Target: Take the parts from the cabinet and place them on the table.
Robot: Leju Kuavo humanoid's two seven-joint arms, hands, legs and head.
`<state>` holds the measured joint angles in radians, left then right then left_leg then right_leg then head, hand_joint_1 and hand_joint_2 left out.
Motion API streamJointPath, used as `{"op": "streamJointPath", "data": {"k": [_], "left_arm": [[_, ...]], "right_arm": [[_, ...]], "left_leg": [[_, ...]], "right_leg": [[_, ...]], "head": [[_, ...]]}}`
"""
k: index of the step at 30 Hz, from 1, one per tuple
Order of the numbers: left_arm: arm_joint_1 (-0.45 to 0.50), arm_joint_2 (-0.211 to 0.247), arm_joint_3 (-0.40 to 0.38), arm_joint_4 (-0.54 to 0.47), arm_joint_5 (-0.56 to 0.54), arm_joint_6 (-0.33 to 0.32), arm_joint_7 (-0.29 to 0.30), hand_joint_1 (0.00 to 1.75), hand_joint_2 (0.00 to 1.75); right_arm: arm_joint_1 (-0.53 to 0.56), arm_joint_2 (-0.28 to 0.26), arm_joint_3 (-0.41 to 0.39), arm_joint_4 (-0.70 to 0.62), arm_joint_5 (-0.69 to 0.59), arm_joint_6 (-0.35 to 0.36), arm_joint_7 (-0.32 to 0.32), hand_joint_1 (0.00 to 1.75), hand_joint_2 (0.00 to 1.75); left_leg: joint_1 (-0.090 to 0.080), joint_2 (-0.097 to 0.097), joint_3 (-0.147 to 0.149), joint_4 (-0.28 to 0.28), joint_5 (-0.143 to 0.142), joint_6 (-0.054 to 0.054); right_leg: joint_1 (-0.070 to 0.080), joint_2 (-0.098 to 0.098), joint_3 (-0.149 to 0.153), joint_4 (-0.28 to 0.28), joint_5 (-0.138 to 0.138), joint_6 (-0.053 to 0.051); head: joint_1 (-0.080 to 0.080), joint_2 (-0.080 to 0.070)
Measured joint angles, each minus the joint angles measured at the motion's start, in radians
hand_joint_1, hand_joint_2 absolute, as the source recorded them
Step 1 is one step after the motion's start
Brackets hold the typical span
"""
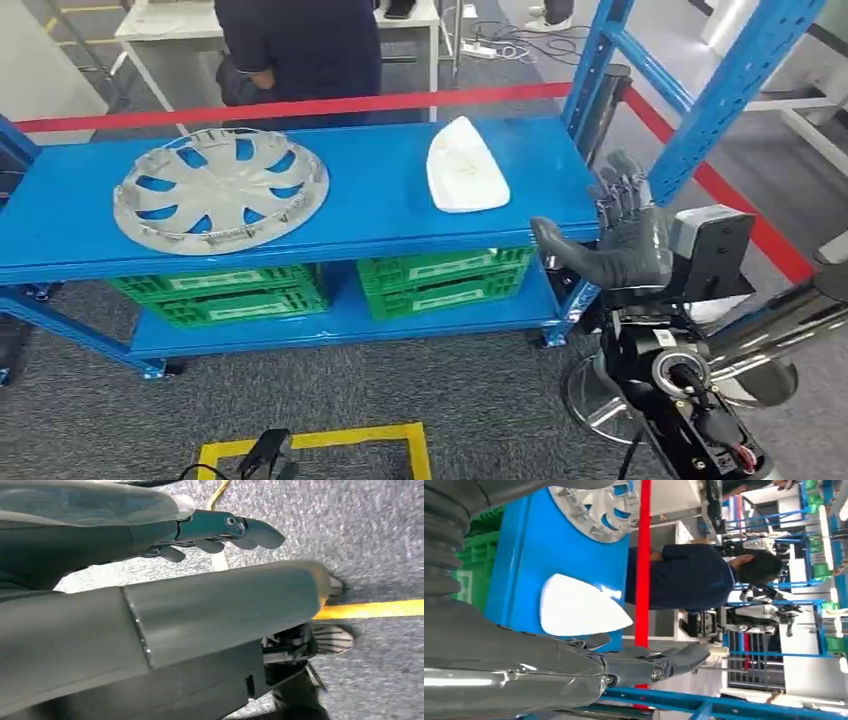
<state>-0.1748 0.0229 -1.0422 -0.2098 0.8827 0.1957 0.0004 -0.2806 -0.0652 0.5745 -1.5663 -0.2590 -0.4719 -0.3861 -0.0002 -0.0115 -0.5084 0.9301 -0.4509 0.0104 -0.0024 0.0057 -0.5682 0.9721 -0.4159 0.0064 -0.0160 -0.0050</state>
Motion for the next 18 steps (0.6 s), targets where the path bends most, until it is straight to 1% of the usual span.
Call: {"op": "streamJointPath", "data": {"k": [1, 2, 4, 5, 6, 7, 8, 9, 10, 11, 12, 13, 14, 15, 16, 17, 18], "left_arm": [[-0.002, 0.000, 0.000, 0.000, 0.000, 0.000, 0.000, 0.00, 0.00], [-0.002, 0.000, 0.000, 0.000, 0.000, 0.000, 0.000, 0.00, 0.00], [-0.002, -0.001, 0.000, 0.000, 0.000, -0.002, 0.000, 0.00, 0.00], [-0.003, 0.002, 0.000, 0.000, 0.000, -0.003, 0.000, 0.00, 0.00], [-0.005, 0.002, 0.000, 0.000, 0.000, -0.003, 0.000, 0.00, 0.00], [-0.007, 0.002, 0.000, 0.000, 0.000, -0.003, 0.000, 0.00, 0.00], [-0.009, 0.002, 0.000, 0.000, 0.000, -0.004, 0.000, 0.00, 0.00], [-0.008, 0.002, 0.000, 0.000, 0.000, -0.004, 0.000, 0.00, 0.00], [-0.006, 0.002, 0.000, 0.000, 0.000, -0.004, 0.000, 0.00, 0.00], [-0.004, 0.002, 0.000, 0.000, 0.001, -0.004, 0.000, 0.00, 0.00], [-0.002, 0.003, 0.000, 0.000, 0.002, -0.004, 0.000, 0.00, 0.00], [-0.002, 0.004, 0.000, 0.000, 0.002, -0.004, 0.000, 0.00, 0.00], [-0.003, 0.005, 0.000, 0.000, 0.002, -0.004, 0.000, 0.00, 0.00], [-0.003, 0.005, 0.000, 0.000, 0.002, -0.004, 0.000, 0.00, 0.00], [-0.004, 0.003, 0.000, 0.000, 0.002, -0.004, 0.000, 0.00, 0.00], [-0.005, 0.004, 0.000, 0.000, 0.002, -0.004, 0.000, 0.00, 0.00], [-0.004, 0.004, 0.000, 0.000, 0.002, -0.004, 0.000, 0.00, 0.00]], "right_arm": [[-0.001, 0.000, 0.000, 0.000, 0.000, 0.001, 0.000, 0.00, 1.75], [-0.001, 0.000, 0.002, 0.000, 0.000, 0.003, 0.000, 0.00, 1.75], [-0.002, 0.000, -0.001, 0.000, -0.006, 0.010, 0.001, 0.00, 1.75], [-0.005, 0.000, -0.002, 0.000, -0.012, 0.014, 0.002, 0.00, 1.75], [-0.007, 0.001, -0.001, 0.000, -0.019, 0.024, 0.001, 0.00, 1.75], [-0.012, 0.000, -0.001, 0.001, -0.023, 0.027, 0.002, 0.00, 1.75], [-0.013, 0.000, -0.001, 0.003, -0.024, 0.032, 0.001, 0.00, 1.75], [-0.014, 0.001, -0.001, 0.005, -0.025, 0.035, 0.000, 0.00, 1.75], [-0.014, 0.000, 0.000, 0.007, -0.030, 0.039, -0.001, 0.00, 1.75], [-0.014, 0.000, 0.000, 0.010, -0.033, 0.042, -0.002, 0.00, 1.75], [-0.014, 0.000, 0.001, 0.014, -0.034, 0.044, -0.003, 0.00, 1.75], [-0.014, 0.001, 0.002, 0.016, -0.034, 0.045, -0.006, 0.00, 1.75], [-0.014, 0.001, 0.002, 0.016, -0.034, 0.046, -0.007, 0.00, 1.75], [-0.016, 0.001, 0.002, 0.017, -0.034, 0.046, -0.008, 0.00, 1.75], [-0.017, 0.001, 0.002, 0.018, -0.034, 0.047, -0.009, 0.00, 1.75], [-0.019, 0.001, 0.002, 0.019, -0.034, 0.047, -0.009, 0.00, 1.75], [-0.019, 0.001, 0.003, 0.019, -0.034, 0.049, -0.009, 0.00, 1.75]], "left_leg": [[-0.009, 0.000, -0.003, 0.006, -0.005, -0.007], [-0.004, 0.001, -0.004, 0.004, -0.006, -0.011], [-0.001, 0.003, 0.002, -0.002, -0.008, -0.019], [-0.005, 0.004, 0.003, -0.001, -0.013, -0.027], [-0.003, 0.005, -0.007, 0.031, -0.029, -0.035], [-0.001, 0.005, -0.045, 0.103, -0.065, -0.040], [0.004, 0.005, -0.097, 0.197, -0.106, -0.047], [0.007, 0.005, -0.149, 0.285, -0.136, -0.052], [0.009, 0.005, -0.188, 0.344, -0.146, -0.056], [0.012, 0.005, -0.205, 0.352, -0.130, -0.058], [0.014, 0.005, -0.192, 0.307, -0.089, -0.059], [0.016, 0.005, -0.155, 0.214, -0.031, -0.060], [0.017, 0.006, -0.110, 0.113, 0.023, -0.060], [0.018, 0.008, -0.071, 0.025, 0.062, -0.060], [0.014, 0.007, -0.062, 0.001, 0.056, -0.055], [0.012, 0.005, -0.065, 0.001, 0.055, -0.044], [0.011, 0.004, -0.066, 0.003, 0.051, -0.038]], "right_leg": [[0.001, -0.003, 0.008, -0.013, -0.006, 0.000], [0.004, -0.002, 0.005, -0.011, -0.006, -0.001], [0.005, 0.002, 0.006, -0.014, -0.008, -0.008], [-0.007, 0.001, 0.017, -0.027, -0.003, -0.014], [-0.008, 0.002, 0.023, -0.032, -0.003, -0.015], [-0.009, 0.000, 0.024, -0.032, -0.005, -0.019], [-0.010, -0.001, 0.025, -0.032, -0.007, -0.020], [-0.010, -0.001, 0.026, -0.032, -0.009, -0.021], [-0.010, -0.001, 0.027, -0.032, -0.011, -0.021], [-0.012, 0.000, 0.029, -0.032, -0.014, -0.020], [-0.014, 0.002, 0.036, -0.032, -0.018, -0.017], [-0.016, 0.002, 0.044, -0.032, -0.024, -0.013], [-0.018, 0.002, 0.053, -0.032, -0.030, -0.009], [-0.019, 0.002, 0.058, -0.032, -0.035, -0.002], [-0.013, 0.005, 0.058, -0.029, -0.041, 0.006], [-0.013, 0.006, 0.058, -0.030, -0.043, 0.011], [-0.013, 0.006, 0.059, -0.032, -0.045, 0.015]], "head": [[-0.002, 0.000], [-0.001, 0.000], [0.000, 0.000], [0.001, 0.000], [0.000, 0.000], [-0.007, 0.000], [-0.014, 0.000], [-0.016, 0.000], [-0.016, 0.000], [-0.018, 0.000], [-0.020, 0.000], [-0.022, 0.000], [-0.024, 0.000], [-0.027, 0.000], [-0.031, 0.000], [-0.029, 0.000], [-0.022, 0.000]]}}
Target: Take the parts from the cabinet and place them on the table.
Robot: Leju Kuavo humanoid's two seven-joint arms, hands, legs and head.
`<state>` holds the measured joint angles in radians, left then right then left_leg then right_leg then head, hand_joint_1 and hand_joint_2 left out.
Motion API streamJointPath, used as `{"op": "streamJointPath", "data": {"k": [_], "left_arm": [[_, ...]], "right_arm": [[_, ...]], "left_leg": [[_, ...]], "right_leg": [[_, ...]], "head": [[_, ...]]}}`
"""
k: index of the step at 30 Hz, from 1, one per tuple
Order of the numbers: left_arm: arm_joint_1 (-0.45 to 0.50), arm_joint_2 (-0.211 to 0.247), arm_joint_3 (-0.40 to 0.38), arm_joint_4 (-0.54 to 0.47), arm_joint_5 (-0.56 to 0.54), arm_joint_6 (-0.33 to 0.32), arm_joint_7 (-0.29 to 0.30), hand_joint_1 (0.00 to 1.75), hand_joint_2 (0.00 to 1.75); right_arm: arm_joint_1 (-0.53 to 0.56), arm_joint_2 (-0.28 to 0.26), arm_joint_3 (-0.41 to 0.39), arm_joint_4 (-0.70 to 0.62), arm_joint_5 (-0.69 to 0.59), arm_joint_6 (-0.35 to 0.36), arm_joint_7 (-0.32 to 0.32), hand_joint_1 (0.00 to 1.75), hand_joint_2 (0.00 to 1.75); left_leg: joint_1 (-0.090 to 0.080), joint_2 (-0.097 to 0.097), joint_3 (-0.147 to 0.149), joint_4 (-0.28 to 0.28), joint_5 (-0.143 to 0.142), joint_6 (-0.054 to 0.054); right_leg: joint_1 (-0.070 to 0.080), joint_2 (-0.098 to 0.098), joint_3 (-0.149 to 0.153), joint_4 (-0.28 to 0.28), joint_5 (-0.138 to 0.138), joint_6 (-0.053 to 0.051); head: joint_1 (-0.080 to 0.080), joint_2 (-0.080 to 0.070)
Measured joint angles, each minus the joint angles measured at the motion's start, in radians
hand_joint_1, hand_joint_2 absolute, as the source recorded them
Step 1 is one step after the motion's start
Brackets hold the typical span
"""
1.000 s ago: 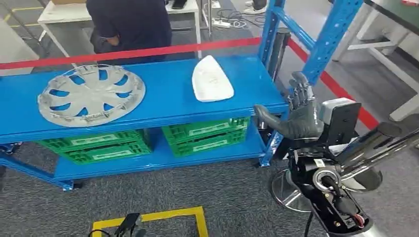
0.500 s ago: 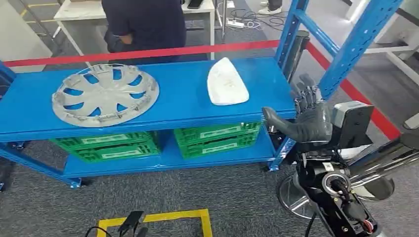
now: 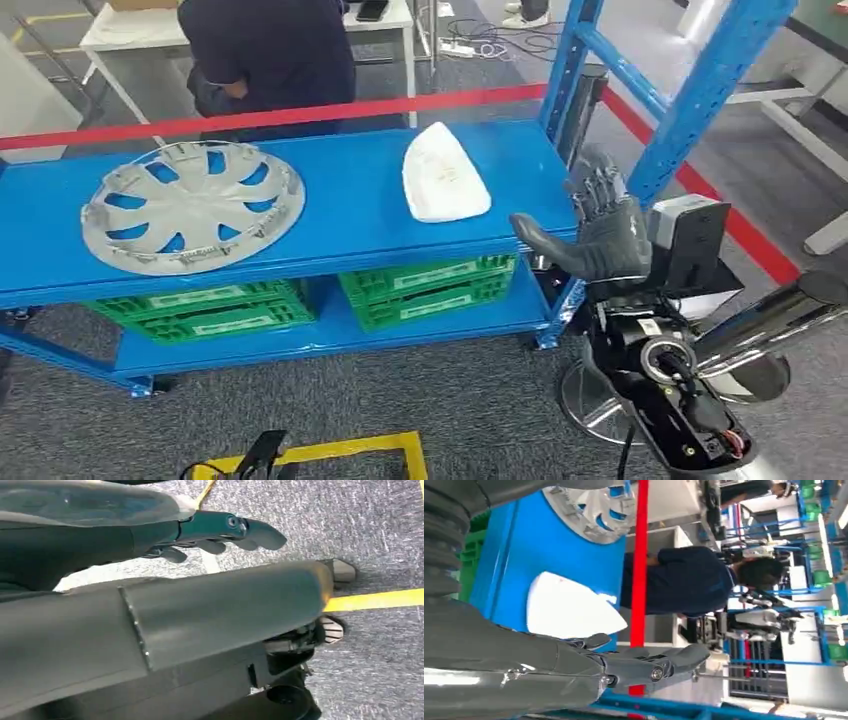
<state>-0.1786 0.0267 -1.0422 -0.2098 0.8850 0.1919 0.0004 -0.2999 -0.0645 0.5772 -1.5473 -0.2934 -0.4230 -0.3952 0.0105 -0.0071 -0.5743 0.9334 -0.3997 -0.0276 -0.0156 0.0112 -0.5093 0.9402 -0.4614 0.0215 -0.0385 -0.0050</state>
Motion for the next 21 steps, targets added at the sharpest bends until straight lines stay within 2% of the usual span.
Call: {"op": "streamJointPath", "data": {"k": [2, 3, 4, 6, 7, 8, 9, 10, 12, 13, 15, 16, 17, 18, 19, 20, 21], "left_arm": [[0.001, 0.000, 0.000, 0.000, 0.001, 0.000, 0.000, 0.00, 0.00], [0.001, 0.000, 0.000, 0.000, 0.002, 0.001, 0.000, 0.00, 0.00], [0.001, 0.001, 0.000, 0.000, 0.002, 0.002, 0.000, 0.00, 0.00], [0.001, 0.001, 0.000, 0.000, 0.002, 0.002, 0.000, 0.00, 0.00], [0.002, 0.001, 0.000, 0.000, 0.002, 0.002, 0.000, 0.00, 0.00], [0.003, 0.001, 0.000, 0.000, 0.002, 0.002, 0.000, 0.00, 0.00], [0.005, 0.001, 0.000, 0.000, 0.002, 0.002, -0.001, 0.00, 0.00], [0.005, 0.001, 0.000, 0.000, 0.002, 0.002, -0.001, 0.00, 0.00], [0.005, 0.000, 0.000, 0.000, 0.002, 0.004, -0.003, 0.00, 0.00], [0.005, -0.001, 0.000, 0.000, 0.001, 0.005, -0.003, 0.00, 0.00], [0.003, -0.001, 0.000, 0.000, 0.000, 0.004, -0.004, 0.00, 0.00], [0.004, -0.001, 0.000, 0.000, 0.000, 0.004, -0.004, 0.00, 0.00], [0.003, -0.001, 0.000, 0.000, 0.000, 0.004, -0.004, 0.00, 0.00], [0.003, 0.001, 0.000, 0.000, 0.000, 0.004, -0.004, 0.00, 0.00], [0.002, 0.001, 0.000, 0.000, 0.000, 0.004, -0.004, 0.00, 0.00], [0.001, 0.001, 0.000, 0.000, 0.000, 0.004, -0.004, 0.00, 0.00], [0.001, 0.001, 0.000, 0.000, 0.000, 0.004, -0.004, 0.00, 0.00]], "right_arm": [[0.000, 0.000, 0.000, 0.000, 0.000, 0.000, 0.000, 0.00, 1.75], [0.000, 0.000, 0.000, 0.000, 0.000, 0.000, 0.000, 0.00, 1.75], [-0.002, 0.000, 0.000, 0.000, 0.000, 0.000, 0.000, 0.00, 1.75], [-0.002, 0.000, 0.000, 0.001, 0.000, 0.000, 0.000, 0.00, 1.75], [0.000, 0.000, 0.000, 0.003, 0.000, 0.000, 0.000, 0.00, 1.75], [0.002, 0.000, 0.000, 0.005, 0.000, -0.001, 0.000, 0.00, 1.75], [0.003, 0.000, 0.000, 0.005, 0.000, -0.003, 0.001, 0.00, 1.75], [0.003, 0.000, 0.000, 0.006, 0.000, -0.005, 0.002, 0.00, 1.75], [0.002, 0.000, 0.000, 0.006, 0.000, -0.007, 0.002, 0.00, 1.75], [0.003, 0.000, 0.000, 0.006, 0.000, -0.008, 0.002, 0.00, 1.75], [0.002, 0.000, 0.002, 0.005, 0.000, -0.008, 0.003, 0.00, 1.75], [0.003, 0.000, 0.003, 0.005, 0.000, -0.008, 0.004, 0.00, 1.75], [0.003, 0.000, 0.002, 0.005, 0.000, -0.010, 0.004, 0.00, 1.75], [0.002, 0.001, 0.002, 0.005, 0.000, -0.011, 0.004, 0.00, 1.75], [0.002, 0.001, 0.003, 0.003, 0.000, -0.010, 0.003, 0.00, 1.75], [0.002, 0.001, 0.003, 0.003, 0.000, -0.010, 0.003, 0.00, 1.75], [0.002, 0.001, 0.003, 0.003, 0.000, -0.010, 0.004, 0.00, 1.75]], "left_leg": [[-0.002, 0.000, 0.004, -0.003, -0.002, 0.018], [0.002, 0.000, 0.012, -0.009, -0.002, 0.024], [0.002, 0.001, 0.017, -0.009, -0.006, 0.032], [0.000, 0.001, 0.024, -0.009, -0.013, 0.040], [-0.002, 0.001, 0.028, -0.009, -0.016, 0.042], [-0.003, 0.000, 0.033, -0.009, -0.020, 0.043], [-0.004, -0.002, 0.039, -0.008, -0.025, 0.042], [-0.004, -0.004, 0.047, -0.008, -0.030, 0.041], [-0.005, -0.006, 0.067, -0.008, -0.043, 0.035], [-0.011, -0.007, 0.069, -0.005, -0.049, 0.029], [-0.010, -0.006, 0.063, -0.004, -0.052, 0.021], [-0.007, -0.005, 0.066, -0.010, -0.052, 0.016], [-0.011, -0.004, 0.069, -0.010, -0.055, 0.010], [-0.006, -0.003, 0.068, 0.000, -0.063, 0.004], [-0.007, -0.001, 0.048, 0.048, -0.085, -0.003], [-0.005, -0.001, 0.003, 0.132, -0.125, -0.009], [-0.003, -0.001, -0.044, 0.215, -0.158, -0.013]], "right_leg": [[-0.004, -0.001, 0.005, -0.002, -0.007, 0.013], [-0.008, -0.004, 0.002, 0.018, -0.016, 0.017], [-0.005, -0.005, -0.022, 0.074, -0.049, 0.017], [-0.003, -0.006, -0.116, 0.259, -0.130, 0.020], [-0.003, -0.006, -0.160, 0.336, -0.152, 0.020], [-0.003, -0.006, -0.184, 0.364, -0.144, 0.019], [-0.003, -0.006, -0.179, 0.337, -0.112, 0.017], [-0.003, -0.006, -0.154, 0.269, -0.063, 0.012], [0.001, -0.006, -0.072, 0.069, 0.050, -0.003], [0.010, -0.005, -0.053, 0.028, 0.049, -0.009], [0.011, -0.005, -0.055, 0.017, 0.044, -0.010], [0.014, -0.003, -0.056, 0.018, 0.041, -0.015], [0.007, -0.002, -0.052, 0.011, 0.043, -0.020], [0.002, -0.002, -0.042, 0.003, 0.045, -0.023], [0.001, -0.002, -0.037, 0.000, 0.043, -0.028], [0.000, -0.004, -0.035, 0.000, 0.041, -0.031], [0.001, -0.005, -0.034, 0.001, 0.038, -0.034]], "head": [[0.003, 0.000], [0.004, 0.000], [0.011, 0.000], [0.021, 0.000], [0.022, 0.000], [0.023, 0.000], [0.023, 0.000], [0.024, 0.000], [0.030, 0.000], [0.029, 0.000], [0.029, 0.000], [0.028, 0.000], [0.028, 0.000], [0.032, 0.000], [0.025, 0.000], [0.016, 0.000], [0.013, 0.000]]}}
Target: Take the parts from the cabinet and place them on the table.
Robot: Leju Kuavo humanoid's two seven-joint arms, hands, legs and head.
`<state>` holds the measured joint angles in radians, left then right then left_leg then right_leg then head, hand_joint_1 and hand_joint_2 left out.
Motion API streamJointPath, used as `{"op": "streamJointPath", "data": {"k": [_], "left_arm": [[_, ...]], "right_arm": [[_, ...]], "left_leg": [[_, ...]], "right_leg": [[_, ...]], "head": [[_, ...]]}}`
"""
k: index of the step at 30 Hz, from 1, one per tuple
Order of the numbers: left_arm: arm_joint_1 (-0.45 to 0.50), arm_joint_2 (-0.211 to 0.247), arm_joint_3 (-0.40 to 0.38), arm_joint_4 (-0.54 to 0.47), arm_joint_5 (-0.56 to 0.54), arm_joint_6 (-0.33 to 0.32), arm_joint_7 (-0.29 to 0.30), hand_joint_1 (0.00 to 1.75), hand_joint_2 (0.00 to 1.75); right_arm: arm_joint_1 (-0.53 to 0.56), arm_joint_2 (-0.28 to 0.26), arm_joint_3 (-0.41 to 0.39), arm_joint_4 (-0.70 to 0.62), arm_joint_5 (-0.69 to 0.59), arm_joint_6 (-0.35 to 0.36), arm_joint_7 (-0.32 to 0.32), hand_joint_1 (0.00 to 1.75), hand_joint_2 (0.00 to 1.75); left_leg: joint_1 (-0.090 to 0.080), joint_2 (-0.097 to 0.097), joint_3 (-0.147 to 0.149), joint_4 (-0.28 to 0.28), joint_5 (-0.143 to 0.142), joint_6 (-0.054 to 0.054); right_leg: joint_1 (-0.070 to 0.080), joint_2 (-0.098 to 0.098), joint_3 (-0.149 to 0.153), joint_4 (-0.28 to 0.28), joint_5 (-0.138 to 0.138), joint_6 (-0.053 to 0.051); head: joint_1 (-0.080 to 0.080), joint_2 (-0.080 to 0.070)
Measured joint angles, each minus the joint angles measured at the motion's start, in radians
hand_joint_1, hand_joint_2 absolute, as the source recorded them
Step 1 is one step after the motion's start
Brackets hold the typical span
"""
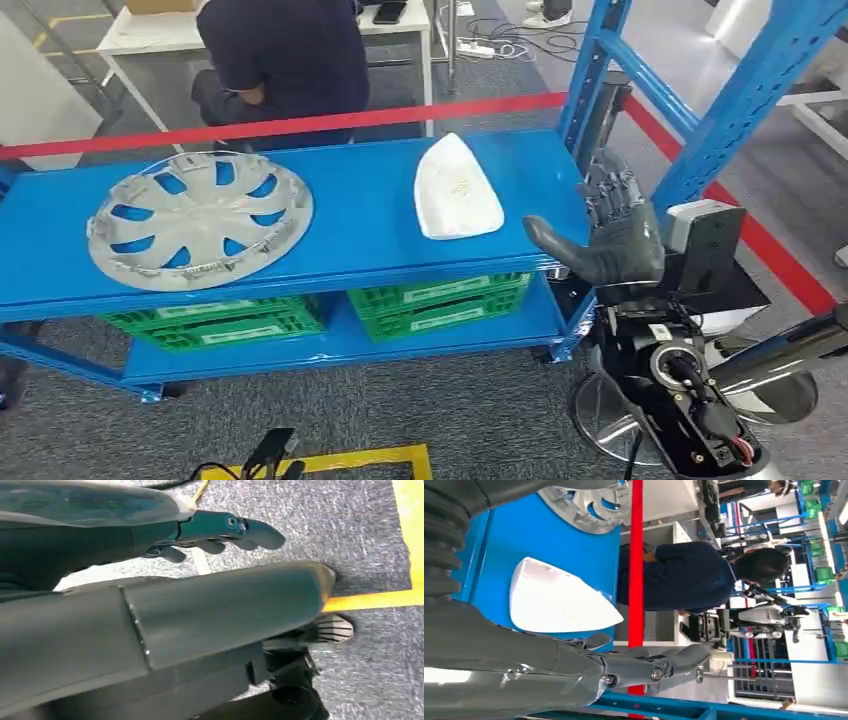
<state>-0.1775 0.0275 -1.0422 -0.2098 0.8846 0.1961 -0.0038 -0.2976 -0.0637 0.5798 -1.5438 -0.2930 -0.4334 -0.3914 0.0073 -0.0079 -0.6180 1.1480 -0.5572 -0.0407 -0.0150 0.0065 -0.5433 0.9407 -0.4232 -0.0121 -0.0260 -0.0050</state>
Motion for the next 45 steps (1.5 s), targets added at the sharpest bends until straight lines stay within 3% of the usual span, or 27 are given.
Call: {"op": "streamJointPath", "data": {"k": [1, 2, 3, 4, 6, 7, 8, 10, 21, 22, 23, 25, 26, 27, 31, 32, 33, 35, 40, 45], "left_arm": [[0.002, 0.000, 0.000, 0.000, 0.000, 0.000, 0.000, 0.00, 0.00], [0.004, 0.000, 0.000, 0.000, 0.000, 0.000, 0.000, 0.00, 0.00], [0.005, 0.000, 0.000, 0.000, 0.000, 0.000, 0.000, 0.00, 0.00], [0.006, 0.001, 0.000, 0.000, 0.000, 0.000, 0.000, 0.00, 0.00], [0.004, 0.003, 0.000, 0.000, 0.000, 0.000, 0.000, 0.00, 0.00], [0.003, 0.003, 0.000, 0.000, 0.000, 0.000, 0.000, 0.00, 0.00], [0.001, 0.003, 0.000, 0.000, 0.000, 0.000, 0.000, 0.00, 0.00], [0.002, 0.003, 0.000, 0.000, 0.000, 0.000, 0.000, 0.00, 0.00], [0.003, 0.003, 0.000, 0.000, 0.000, 0.000, 0.000, 0.00, 0.00], [0.002, 0.002, 0.000, 0.000, 0.000, 0.000, 0.000, 0.00, 0.00], [0.002, 0.002, 0.000, 0.000, 0.000, 0.000, 0.000, 0.00, 0.00], [0.002, 0.002, 0.000, 0.000, 0.000, 0.000, 0.000, 0.00, 0.00], [0.002, 0.002, 0.000, 0.000, 0.000, 0.000, -0.001, 0.00, 0.00], [0.003, 0.002, 0.000, 0.000, 0.000, 0.000, -0.001, 0.00, 0.00], [0.002, 0.002, 0.000, 0.000, 0.000, 0.007, -0.011, 0.00, 0.00], [0.003, 0.002, 0.000, 0.000, 0.000, 0.013, -0.013, 0.00, 0.00], [0.001, 0.002, 0.000, 0.000, -0.001, 0.015, -0.015, 0.00, 0.00], [0.000, 0.003, 0.000, 0.000, -0.001, 0.016, -0.015, 0.00, 0.00], [0.000, 0.003, 0.000, 0.000, -0.002, 0.018, -0.012, 0.00, 0.00], [0.001, 0.003, 0.000, 0.000, -0.002, 0.022, -0.006, 0.00, 0.00]], "right_arm": [[0.000, 0.000, 0.000, 0.000, 0.000, 0.000, 0.000, 0.00, 1.75], [0.001, 0.000, 0.001, 0.000, 0.000, 0.000, 0.000, 0.00, 1.75], [0.002, 0.000, 0.001, 0.000, 0.000, 0.000, 0.001, 0.00, 1.75], [0.002, 0.000, 0.001, 0.000, 0.000, 0.000, 0.001, 0.00, 1.75], [0.001, 0.000, 0.001, 0.000, 0.000, 0.000, 0.001, 0.00, 1.75], [0.001, 0.000, 0.001, 0.000, 0.000, 0.000, 0.001, 0.00, 1.75], [0.000, 0.000, 0.001, 0.000, 0.000, 0.000, 0.000, 0.00, 1.75], [0.000, 0.000, 0.003, 0.000, 0.000, 0.001, 0.000, 0.00, 1.75], [0.000, 0.000, 0.003, 0.000, 0.000, 0.001, 0.000, 0.00, 1.75], [0.000, 0.000, 0.003, 0.000, 0.000, 0.001, 0.000, 0.00, 1.75], [0.001, 0.000, 0.003, 0.000, 0.000, 0.001, 0.000, 0.00, 1.75], [-0.001, 0.000, 0.003, 0.000, 0.000, 0.001, -0.001, 0.00, 1.75], [0.003, 0.000, 0.003, 0.001, 0.000, 0.001, -0.001, 0.00, 1.75], [0.001, 0.000, 0.003, 0.003, 0.000, 0.001, -0.002, 0.00, 1.75], [0.000, -0.001, 0.002, 0.003, 0.000, 0.000, -0.001, 0.00, 1.75], [0.000, 0.000, 0.002, 0.002, 0.000, 0.001, -0.002, 0.00, 1.75], [0.001, 0.000, 0.002, 0.002, 0.000, 0.001, -0.002, 0.00, 1.75], [0.002, 0.000, 0.003, 0.003, 0.000, 0.002, -0.002, 0.00, 1.75], [0.002, 0.000, 0.003, 0.003, 0.000, 0.002, -0.002, 0.00, 1.75], [0.002, 0.000, 0.003, 0.002, 0.000, 0.003, -0.002, 0.00, 1.75]], "left_leg": [[0.001, 0.000, -0.060, 0.099, -0.033, -0.004], [0.002, 0.000, -0.094, 0.143, -0.035, -0.006], [0.004, 0.000, -0.102, 0.134, -0.011, -0.006], [0.005, 0.000, -0.082, 0.075, 0.036, -0.005], [0.006, 0.002, 0.007, -0.131, 0.151, 0.000], [0.005, 0.003, 0.041, -0.211, 0.175, 0.005], [0.001, 0.002, 0.044, -0.219, 0.167, 0.010], [-0.003, 0.001, 0.041, -0.214, 0.160, 0.022], [-0.004, 0.001, 0.041, -0.214, 0.158, 0.025], [0.000, 0.001, 0.050, -0.223, 0.161, 0.034], [0.003, 0.001, 0.052, -0.227, 0.162, 0.037], [0.004, 0.001, 0.062, -0.230, 0.157, 0.044], [0.003, 0.002, 0.075, -0.229, 0.145, 0.055], [-0.004, -0.005, 0.110, -0.218, 0.108, 0.033], [0.000, -0.004, 0.110, -0.218, 0.104, 0.015], [-0.001, -0.003, 0.113, -0.215, 0.113, 0.018], [-0.002, -0.003, 0.111, -0.214, 0.115, 0.034], [-0.002, -0.003, 0.113, -0.220, 0.115, 0.039], [-0.001, -0.002, 0.116, -0.234, 0.115, 0.038], [0.003, -0.002, 0.116, -0.237, 0.114, 0.016]], "right_leg": [[0.000, 0.000, 0.001, 0.000, -0.003, -0.002], [0.000, 0.000, 0.003, 0.000, -0.006, -0.002], [-0.001, 0.002, 0.008, 0.000, -0.010, -0.001], [-0.001, 0.003, 0.015, 0.000, -0.014, 0.001], [-0.002, 0.005, 0.033, 0.000, -0.026, 0.007], [0.000, 0.005, 0.036, 0.000, -0.031, 0.014], [0.006, 0.008, 0.035, 0.004, -0.038, 0.020], [0.005, 0.007, 0.037, 0.000, -0.043, 0.029], [0.003, 0.007, 0.039, -0.001, -0.044, 0.032], [0.003, 0.007, 0.042, -0.001, -0.050, 0.041], [0.002, 0.007, 0.041, 0.003, -0.053, 0.042], [0.002, 0.003, 0.031, 0.041, -0.074, 0.045], [0.001, 0.002, -0.120, 0.329, -0.191, 0.053], [0.005, 0.001, -0.015, 0.023, -0.001, 0.043], [0.004, 0.005, -0.014, 0.017, -0.001, 0.019], [0.009, 0.006, -0.012, 0.018, -0.001, 0.022], [0.006, 0.006, -0.010, 0.016, -0.001, 0.022], [0.007, 0.007, -0.010, 0.016, -0.002, 0.020], [0.010, 0.007, -0.014, 0.016, -0.004, 0.017], [0.013, 0.006, -0.015, 0.017, -0.002, 0.013]], "head": [[-0.001, 0.000], [-0.003, 0.000], [-0.005, 0.000], [-0.009, 0.000], [-0.015, 0.000], [-0.018, 0.000], [-0.021, 0.000], [-0.010, 0.000], [-0.010, 0.000], [-0.010, 0.000], [-0.010, 0.000], [-0.003, 0.000], [0.008, 0.000], [0.016, 0.000], [0.013, 0.000], [0.013, 0.000], [0.006, 0.000], [0.000, 0.000], [-0.005, 0.000], [-0.005, 0.000]]}}
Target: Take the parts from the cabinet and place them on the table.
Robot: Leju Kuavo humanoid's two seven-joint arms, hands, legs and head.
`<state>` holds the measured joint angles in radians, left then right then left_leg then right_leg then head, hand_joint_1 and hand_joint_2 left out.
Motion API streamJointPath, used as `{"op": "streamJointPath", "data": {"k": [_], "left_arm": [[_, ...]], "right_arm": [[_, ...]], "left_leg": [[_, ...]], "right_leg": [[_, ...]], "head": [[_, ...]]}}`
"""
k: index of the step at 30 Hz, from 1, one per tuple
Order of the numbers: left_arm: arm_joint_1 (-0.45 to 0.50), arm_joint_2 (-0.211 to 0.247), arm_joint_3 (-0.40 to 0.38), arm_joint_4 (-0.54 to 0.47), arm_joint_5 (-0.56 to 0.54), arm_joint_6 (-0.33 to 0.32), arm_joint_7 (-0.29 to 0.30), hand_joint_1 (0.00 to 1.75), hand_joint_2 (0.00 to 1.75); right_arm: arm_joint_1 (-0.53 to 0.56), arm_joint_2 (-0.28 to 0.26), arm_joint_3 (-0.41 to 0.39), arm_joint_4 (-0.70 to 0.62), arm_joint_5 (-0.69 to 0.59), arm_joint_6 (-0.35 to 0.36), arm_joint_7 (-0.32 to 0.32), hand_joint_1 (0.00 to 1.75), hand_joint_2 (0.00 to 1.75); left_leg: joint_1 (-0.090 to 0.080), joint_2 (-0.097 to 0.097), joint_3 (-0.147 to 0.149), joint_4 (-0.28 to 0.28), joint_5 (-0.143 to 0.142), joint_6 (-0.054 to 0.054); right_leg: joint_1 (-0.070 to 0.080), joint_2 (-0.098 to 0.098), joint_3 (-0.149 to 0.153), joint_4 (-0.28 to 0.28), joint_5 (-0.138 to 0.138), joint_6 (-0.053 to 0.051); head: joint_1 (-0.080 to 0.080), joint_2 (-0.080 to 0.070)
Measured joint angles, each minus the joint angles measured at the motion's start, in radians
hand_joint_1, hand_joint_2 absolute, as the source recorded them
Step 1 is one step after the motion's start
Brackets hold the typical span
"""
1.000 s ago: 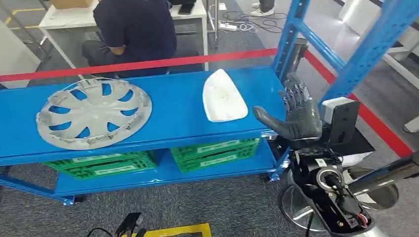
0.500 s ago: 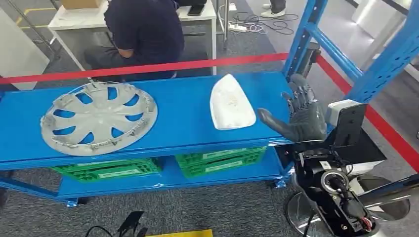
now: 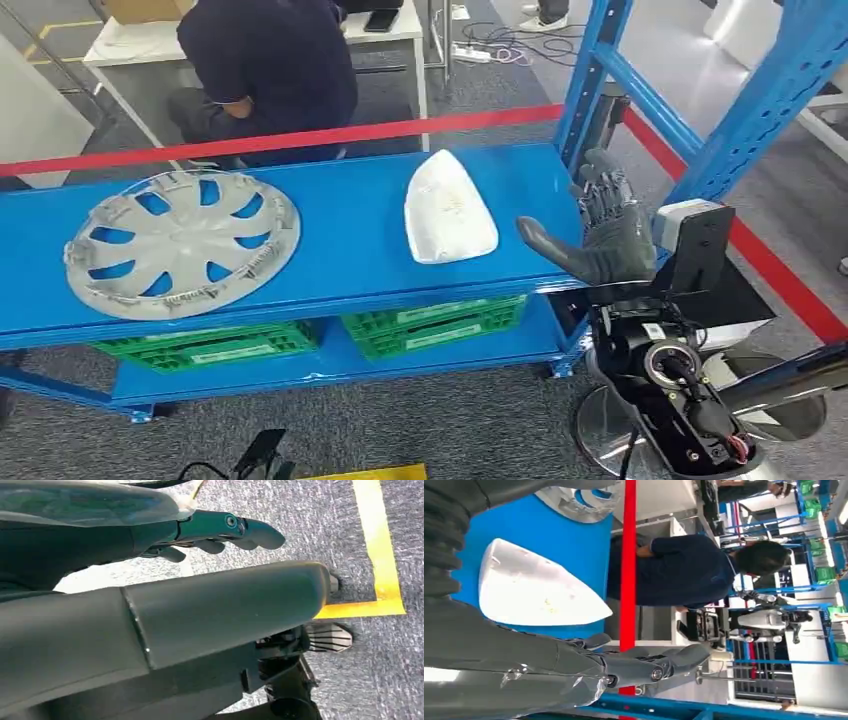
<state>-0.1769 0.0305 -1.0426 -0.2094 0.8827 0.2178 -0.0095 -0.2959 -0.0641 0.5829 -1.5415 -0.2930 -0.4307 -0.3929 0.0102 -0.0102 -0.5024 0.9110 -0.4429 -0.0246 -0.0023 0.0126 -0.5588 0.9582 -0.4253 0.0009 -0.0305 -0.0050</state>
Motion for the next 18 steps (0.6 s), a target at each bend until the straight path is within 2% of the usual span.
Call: {"op": "streamJointPath", "data": {"k": [18], "left_arm": [[0.001, 0.000, 0.000, 0.000, -0.003, 0.003, 0.003, 0.00, 0.00]], "right_arm": [[0.000, 0.000, 0.000, 0.000, 0.008, -0.004, 0.003, 0.00, 1.75]], "left_leg": [[-0.005, 0.000, -0.002, 0.004, 0.000, 0.000]], "right_leg": [[-0.006, 0.000, 0.000, -0.002, 0.004, 0.003]], "head": [[0.004, 0.000]]}}
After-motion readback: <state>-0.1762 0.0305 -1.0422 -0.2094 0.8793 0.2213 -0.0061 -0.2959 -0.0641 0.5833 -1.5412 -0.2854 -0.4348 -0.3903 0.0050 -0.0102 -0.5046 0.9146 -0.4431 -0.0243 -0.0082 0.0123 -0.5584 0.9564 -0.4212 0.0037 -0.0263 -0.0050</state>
